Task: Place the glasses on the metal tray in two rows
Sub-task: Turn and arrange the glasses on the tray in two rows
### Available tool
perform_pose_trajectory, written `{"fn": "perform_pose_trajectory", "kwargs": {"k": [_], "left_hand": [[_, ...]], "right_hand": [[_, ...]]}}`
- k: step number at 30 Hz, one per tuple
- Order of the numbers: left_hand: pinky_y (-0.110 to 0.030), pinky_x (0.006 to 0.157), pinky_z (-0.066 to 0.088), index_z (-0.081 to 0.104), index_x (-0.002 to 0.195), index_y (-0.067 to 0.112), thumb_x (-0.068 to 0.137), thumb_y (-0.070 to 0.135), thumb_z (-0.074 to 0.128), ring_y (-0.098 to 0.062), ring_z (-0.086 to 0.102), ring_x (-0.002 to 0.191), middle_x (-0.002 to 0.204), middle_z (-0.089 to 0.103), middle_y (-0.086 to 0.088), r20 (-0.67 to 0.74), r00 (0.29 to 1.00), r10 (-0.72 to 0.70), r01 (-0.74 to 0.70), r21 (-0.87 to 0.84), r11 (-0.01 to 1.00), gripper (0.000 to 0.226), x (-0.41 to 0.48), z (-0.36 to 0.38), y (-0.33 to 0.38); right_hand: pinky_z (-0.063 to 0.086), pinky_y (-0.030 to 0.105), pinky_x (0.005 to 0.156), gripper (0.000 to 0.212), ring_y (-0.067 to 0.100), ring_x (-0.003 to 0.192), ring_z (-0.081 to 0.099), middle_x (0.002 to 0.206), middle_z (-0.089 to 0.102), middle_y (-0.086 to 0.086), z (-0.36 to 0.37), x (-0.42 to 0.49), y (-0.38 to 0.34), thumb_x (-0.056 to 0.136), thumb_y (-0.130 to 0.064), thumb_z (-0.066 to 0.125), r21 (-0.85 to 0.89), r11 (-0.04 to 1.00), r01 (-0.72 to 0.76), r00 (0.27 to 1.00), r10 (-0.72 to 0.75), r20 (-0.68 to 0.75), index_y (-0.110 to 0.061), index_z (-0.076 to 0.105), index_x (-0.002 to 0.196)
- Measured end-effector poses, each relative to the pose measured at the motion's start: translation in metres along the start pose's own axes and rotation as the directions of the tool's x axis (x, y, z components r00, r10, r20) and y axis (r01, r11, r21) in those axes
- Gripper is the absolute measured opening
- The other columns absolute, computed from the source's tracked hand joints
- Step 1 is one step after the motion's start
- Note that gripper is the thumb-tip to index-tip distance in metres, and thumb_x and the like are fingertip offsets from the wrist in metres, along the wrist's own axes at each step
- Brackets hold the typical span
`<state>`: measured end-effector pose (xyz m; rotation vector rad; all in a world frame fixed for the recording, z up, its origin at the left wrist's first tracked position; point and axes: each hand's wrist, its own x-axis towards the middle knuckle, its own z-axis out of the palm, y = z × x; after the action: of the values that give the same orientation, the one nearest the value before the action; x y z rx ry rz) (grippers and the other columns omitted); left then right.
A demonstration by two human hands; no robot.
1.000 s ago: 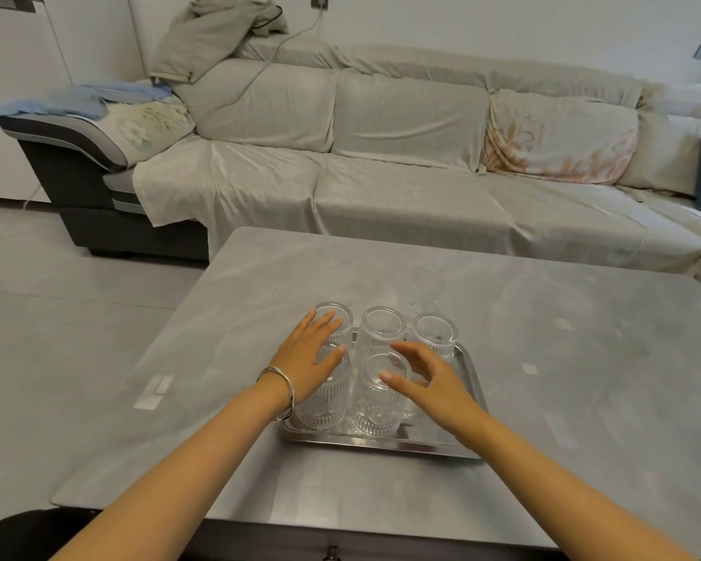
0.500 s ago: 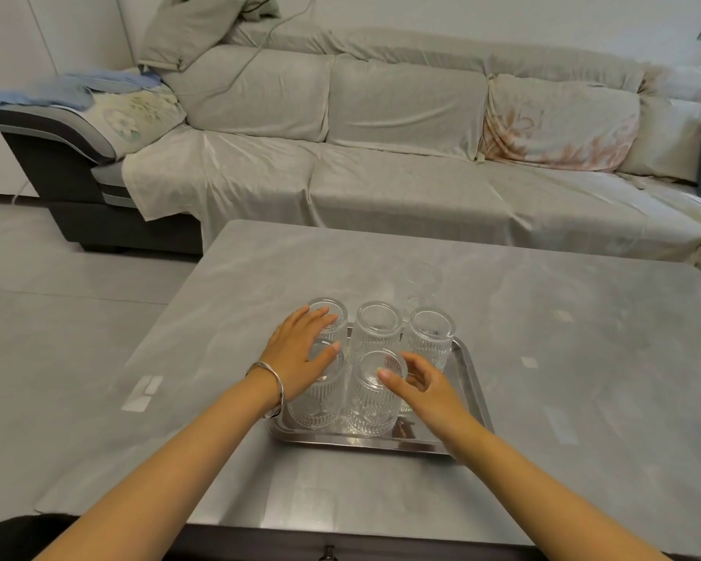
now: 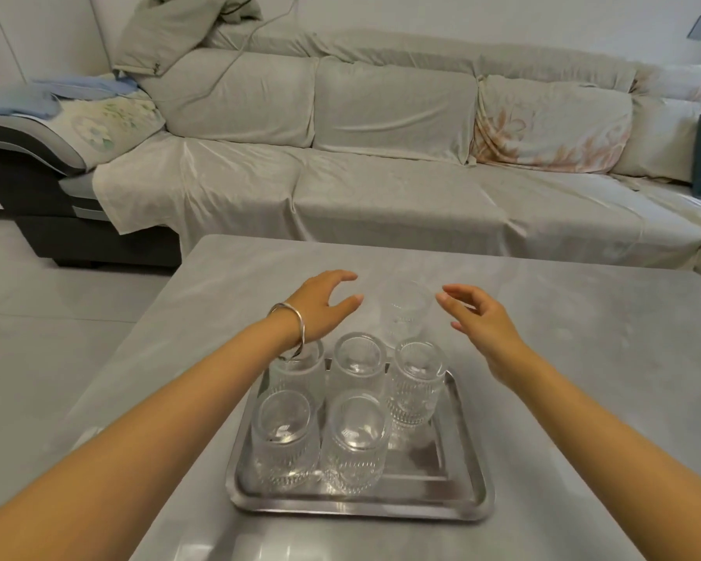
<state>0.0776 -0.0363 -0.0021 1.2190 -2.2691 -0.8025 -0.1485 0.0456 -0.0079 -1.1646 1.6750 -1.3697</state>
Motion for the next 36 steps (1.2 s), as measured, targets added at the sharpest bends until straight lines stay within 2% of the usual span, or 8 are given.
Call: {"fn": "perform_pose_trajectory", "kwargs": {"k": [3, 8, 14, 19, 23, 27, 31, 36], "left_hand": [[-0.031, 0.100, 0.034, 0.036, 0.136, 0.023, 0.085, 0.047, 0.052, -0.018, 0.040, 0.131, 0.146, 0.039, 0.001, 0.038, 0.999, -0.029, 0.032, -0.090, 0.995, 0.059, 0.030, 0.008, 0.008], [-0.034, 0.102, 0.036, 0.029, 0.139, 0.022, 0.076, 0.044, 0.065, -0.022, 0.040, 0.130, 0.149, 0.033, -0.002, 0.139, 0.990, -0.035, 0.040, -0.038, 0.998, 0.076, 0.068, 0.041, 0.020], [-0.038, 0.109, 0.031, 0.021, 0.143, 0.018, 0.072, 0.050, 0.067, -0.026, 0.034, 0.135, 0.152, 0.027, -0.005, 0.257, 0.964, -0.065, 0.008, 0.217, 0.976, 0.090, 0.102, 0.065, 0.026], [-0.038, 0.104, 0.037, 0.029, 0.140, 0.017, 0.068, 0.052, 0.069, -0.025, 0.045, 0.125, 0.145, 0.038, -0.005, 0.193, 0.980, -0.042, 0.003, 0.196, 0.981, 0.090, 0.104, 0.069, 0.024], [-0.036, 0.098, 0.042, 0.031, 0.139, 0.018, 0.068, 0.051, 0.071, -0.023, 0.052, 0.116, 0.142, 0.042, -0.004, 0.062, 0.998, -0.023, 0.023, 0.004, 1.000, 0.088, 0.093, 0.055, 0.024], [-0.028, 0.081, 0.052, 0.036, 0.138, 0.022, 0.070, 0.048, 0.069, -0.016, 0.056, 0.103, 0.137, 0.046, 0.000, -0.054, 0.999, -0.001, -0.016, -0.309, 0.951, 0.080, 0.076, 0.025, 0.039], [-0.029, 0.073, 0.059, 0.043, 0.134, 0.020, 0.072, 0.039, 0.069, -0.010, 0.058, 0.104, 0.134, 0.048, -0.003, -0.082, 0.996, -0.028, -0.034, -0.671, 0.740, 0.070, 0.051, -0.002, 0.061], [-0.031, 0.074, 0.058, 0.051, 0.118, 0.031, 0.059, 0.044, 0.070, -0.001, 0.060, 0.092, 0.116, 0.055, 0.010, -0.006, 0.999, 0.033, -0.024, -0.821, 0.570, 0.063, 0.007, -0.019, 0.073]], "right_hand": [[0.047, 0.033, 0.093, 0.035, 0.015, 0.110, 0.055, 0.125, 0.057, 0.001, -0.004, 0.026, 0.016, 0.086, -0.034, 0.063, 0.024, 0.994, -0.104, 0.994, 0.103, 0.019, -0.019, 0.057, 0.117], [0.047, 0.035, 0.096, 0.045, 0.020, 0.119, 0.053, 0.130, 0.055, -0.001, 0.002, 0.054, 0.045, 0.089, -0.037, 0.059, 0.145, 0.938, -0.314, 0.945, 0.293, 0.148, -0.014, 0.053, 0.128], [0.058, 0.030, 0.081, 0.039, 0.014, 0.114, 0.059, 0.118, 0.067, 0.000, 0.010, 0.063, 0.064, 0.088, -0.035, 0.061, 0.292, 0.864, -0.409, 0.905, 0.343, 0.253, -0.014, 0.061, 0.121], [0.051, 0.033, 0.095, 0.041, 0.012, 0.114, 0.058, 0.122, 0.064, -0.001, 0.009, 0.063, 0.065, 0.088, -0.037, 0.060, 0.274, 0.881, -0.385, 0.911, 0.317, 0.263, -0.017, 0.060, 0.123], [0.039, 0.037, 0.106, 0.026, 0.010, 0.121, 0.052, 0.124, 0.061, -0.009, 0.004, 0.061, 0.052, 0.092, -0.040, 0.052, 0.265, 0.921, -0.285, 0.940, 0.215, 0.264, -0.029, 0.061, 0.114], [0.028, 0.040, 0.114, 0.045, 0.015, 0.133, 0.040, 0.139, 0.050, -0.007, -0.002, 0.055, 0.029, 0.088, -0.047, 0.054, 0.279, 0.934, -0.222, 0.956, 0.152, 0.252, -0.029, 0.051, 0.129], [0.051, 0.034, 0.094, 0.051, 0.019, 0.112, 0.064, 0.123, 0.067, 0.002, -0.006, 0.037, -0.011, 0.071, -0.051, 0.064, 0.460, 0.857, -0.232, 0.947, 0.091, 0.307, -0.027, 0.061, 0.117], [0.057, 0.028, 0.082, 0.049, 0.022, 0.107, 0.067, 0.117, 0.070, 0.006, -0.013, 0.001, -0.052, 0.072, -0.048, 0.065, 0.470, 0.873, -0.130, 0.961, -0.006, 0.276, -0.019, 0.066, 0.112]]}}
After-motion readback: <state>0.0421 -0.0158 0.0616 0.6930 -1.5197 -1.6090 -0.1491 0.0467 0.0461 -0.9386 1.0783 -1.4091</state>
